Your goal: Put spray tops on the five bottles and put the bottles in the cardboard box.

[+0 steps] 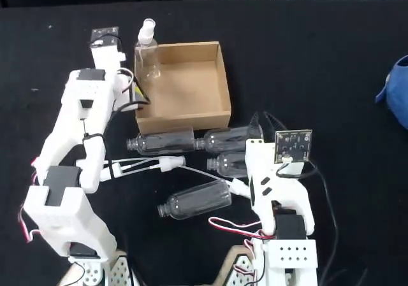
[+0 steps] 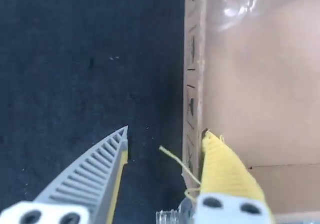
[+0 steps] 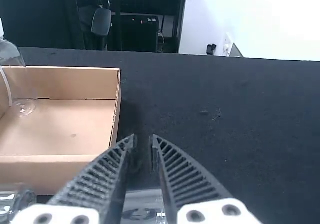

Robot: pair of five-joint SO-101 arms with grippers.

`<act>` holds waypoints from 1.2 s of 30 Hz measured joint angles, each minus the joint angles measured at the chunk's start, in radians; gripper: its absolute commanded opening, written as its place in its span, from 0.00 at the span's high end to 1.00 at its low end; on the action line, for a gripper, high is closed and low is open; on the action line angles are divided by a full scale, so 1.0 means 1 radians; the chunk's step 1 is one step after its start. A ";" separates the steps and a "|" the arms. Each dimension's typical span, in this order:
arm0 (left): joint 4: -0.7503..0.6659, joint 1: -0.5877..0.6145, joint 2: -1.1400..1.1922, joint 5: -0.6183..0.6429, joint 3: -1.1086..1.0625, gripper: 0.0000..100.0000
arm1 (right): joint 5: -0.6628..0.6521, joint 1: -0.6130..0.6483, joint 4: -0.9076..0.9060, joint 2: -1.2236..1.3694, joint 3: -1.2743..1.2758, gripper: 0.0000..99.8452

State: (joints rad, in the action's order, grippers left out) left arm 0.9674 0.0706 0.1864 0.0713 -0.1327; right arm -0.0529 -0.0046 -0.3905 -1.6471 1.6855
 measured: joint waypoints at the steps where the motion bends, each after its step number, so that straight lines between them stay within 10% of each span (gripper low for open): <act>1: -0.012 -0.005 0.000 -0.003 -0.011 0.95 | 0.000 0.000 0.000 0.000 0.000 0.97; 36: -0.049 -0.034 -0.086 -0.060 -0.187 0.97 | 0.000 0.000 0.000 0.000 0.000 0.97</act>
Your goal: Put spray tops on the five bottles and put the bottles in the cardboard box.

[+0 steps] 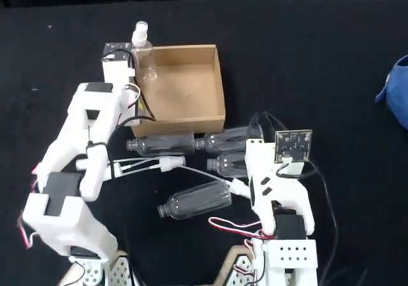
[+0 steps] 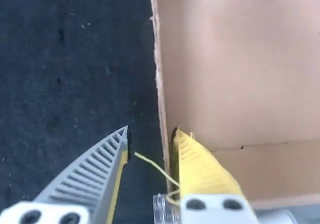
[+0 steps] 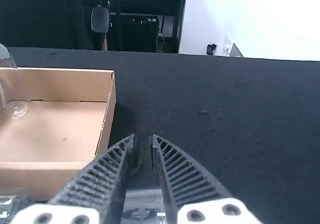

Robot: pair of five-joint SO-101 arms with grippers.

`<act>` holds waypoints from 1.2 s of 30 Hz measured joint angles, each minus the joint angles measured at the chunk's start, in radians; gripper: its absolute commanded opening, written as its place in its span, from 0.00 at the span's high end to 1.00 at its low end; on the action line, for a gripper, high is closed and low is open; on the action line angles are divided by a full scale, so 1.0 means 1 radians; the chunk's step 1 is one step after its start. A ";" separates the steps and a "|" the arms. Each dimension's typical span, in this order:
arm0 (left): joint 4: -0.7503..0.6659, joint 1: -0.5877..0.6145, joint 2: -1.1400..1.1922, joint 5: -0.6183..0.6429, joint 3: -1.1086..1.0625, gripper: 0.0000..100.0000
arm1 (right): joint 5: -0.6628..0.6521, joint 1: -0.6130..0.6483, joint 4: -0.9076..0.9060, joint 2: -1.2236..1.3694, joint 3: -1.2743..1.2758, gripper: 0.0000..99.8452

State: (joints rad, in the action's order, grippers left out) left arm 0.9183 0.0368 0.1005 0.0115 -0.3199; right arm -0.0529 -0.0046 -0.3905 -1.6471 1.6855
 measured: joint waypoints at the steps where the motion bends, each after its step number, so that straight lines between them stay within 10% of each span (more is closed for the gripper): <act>1: 0.000 0.000 -0.023 0.000 -0.015 0.97 | 0.000 0.000 0.000 0.000 0.000 0.97; 25: -0.112 -0.031 -0.124 -0.008 -0.147 0.97 | 0.112 0.183 -0.100 0.014 -0.173 0.86; 36: -0.117 -0.038 -0.129 -0.008 -0.163 0.97 | 0.121 0.189 0.026 0.763 -0.557 0.85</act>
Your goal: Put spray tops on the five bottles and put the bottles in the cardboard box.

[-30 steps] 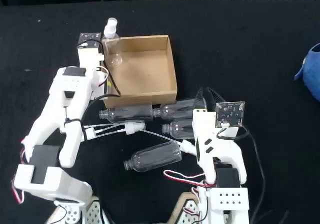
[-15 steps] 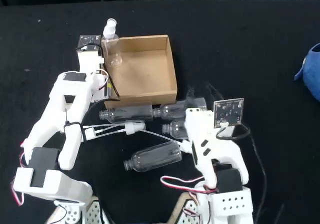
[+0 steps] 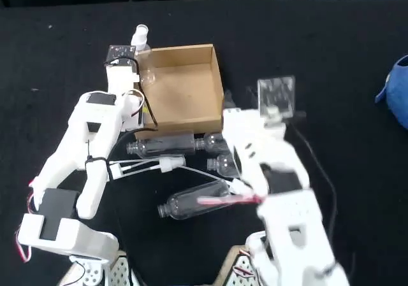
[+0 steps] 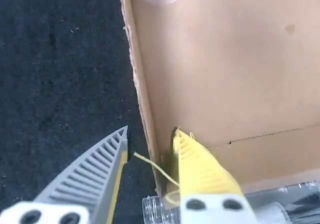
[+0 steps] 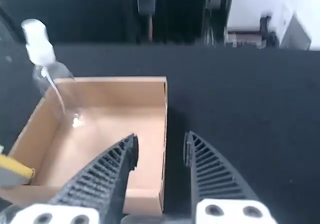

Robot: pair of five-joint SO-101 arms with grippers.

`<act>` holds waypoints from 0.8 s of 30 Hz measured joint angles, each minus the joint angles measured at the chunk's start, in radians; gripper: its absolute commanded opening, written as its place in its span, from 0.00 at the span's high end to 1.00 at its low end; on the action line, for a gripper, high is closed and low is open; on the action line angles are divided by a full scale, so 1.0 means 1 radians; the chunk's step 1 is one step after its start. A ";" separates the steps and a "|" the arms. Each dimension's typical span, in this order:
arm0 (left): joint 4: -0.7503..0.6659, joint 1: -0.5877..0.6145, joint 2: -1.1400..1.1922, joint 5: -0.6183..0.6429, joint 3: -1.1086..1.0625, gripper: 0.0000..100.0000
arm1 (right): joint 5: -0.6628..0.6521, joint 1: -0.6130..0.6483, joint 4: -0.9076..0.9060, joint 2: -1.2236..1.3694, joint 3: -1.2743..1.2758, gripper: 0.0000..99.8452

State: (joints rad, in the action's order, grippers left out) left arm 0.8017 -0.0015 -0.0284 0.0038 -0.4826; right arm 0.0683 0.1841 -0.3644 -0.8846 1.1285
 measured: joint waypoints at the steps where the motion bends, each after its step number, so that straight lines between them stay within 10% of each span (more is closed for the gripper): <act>1: -0.002 0.000 -0.002 0.000 -0.003 0.97 | 0.000 0.000 0.025 0.078 -0.034 0.85; 24: -0.003 0.000 -0.003 0.000 -0.006 0.97 | 0.000 0.000 0.120 0.763 -0.270 0.90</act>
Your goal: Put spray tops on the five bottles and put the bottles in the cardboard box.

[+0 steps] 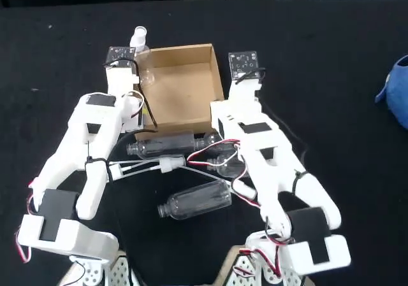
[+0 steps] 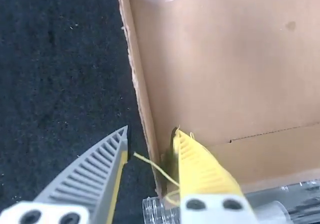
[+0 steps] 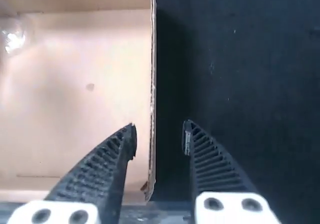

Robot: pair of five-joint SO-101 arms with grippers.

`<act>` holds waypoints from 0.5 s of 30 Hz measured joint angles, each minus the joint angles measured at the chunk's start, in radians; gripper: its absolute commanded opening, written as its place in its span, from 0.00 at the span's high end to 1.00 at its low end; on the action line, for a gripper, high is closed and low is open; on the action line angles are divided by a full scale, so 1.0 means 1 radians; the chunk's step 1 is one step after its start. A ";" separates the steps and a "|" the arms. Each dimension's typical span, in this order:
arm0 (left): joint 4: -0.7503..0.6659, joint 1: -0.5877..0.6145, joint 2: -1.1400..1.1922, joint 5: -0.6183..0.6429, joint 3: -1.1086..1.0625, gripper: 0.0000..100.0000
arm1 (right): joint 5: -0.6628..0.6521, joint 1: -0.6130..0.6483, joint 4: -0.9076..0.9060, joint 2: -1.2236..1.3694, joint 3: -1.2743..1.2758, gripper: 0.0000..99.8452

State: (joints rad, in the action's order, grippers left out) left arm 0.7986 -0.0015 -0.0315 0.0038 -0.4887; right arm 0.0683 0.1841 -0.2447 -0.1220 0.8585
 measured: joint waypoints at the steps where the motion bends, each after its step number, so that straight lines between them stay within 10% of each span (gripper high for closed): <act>1: 0.000 0.000 0.000 0.000 0.000 0.97 | 0.000 0.000 0.000 0.000 0.000 0.94; 15: 0.006 -0.002 0.000 0.000 -0.002 0.97 | 0.000 -0.023 -0.068 -0.003 -0.002 0.99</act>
State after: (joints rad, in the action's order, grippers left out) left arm 0.8048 -0.0031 -0.0315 0.0038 -0.4902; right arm 0.0683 0.1611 -0.3122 -0.1250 0.8569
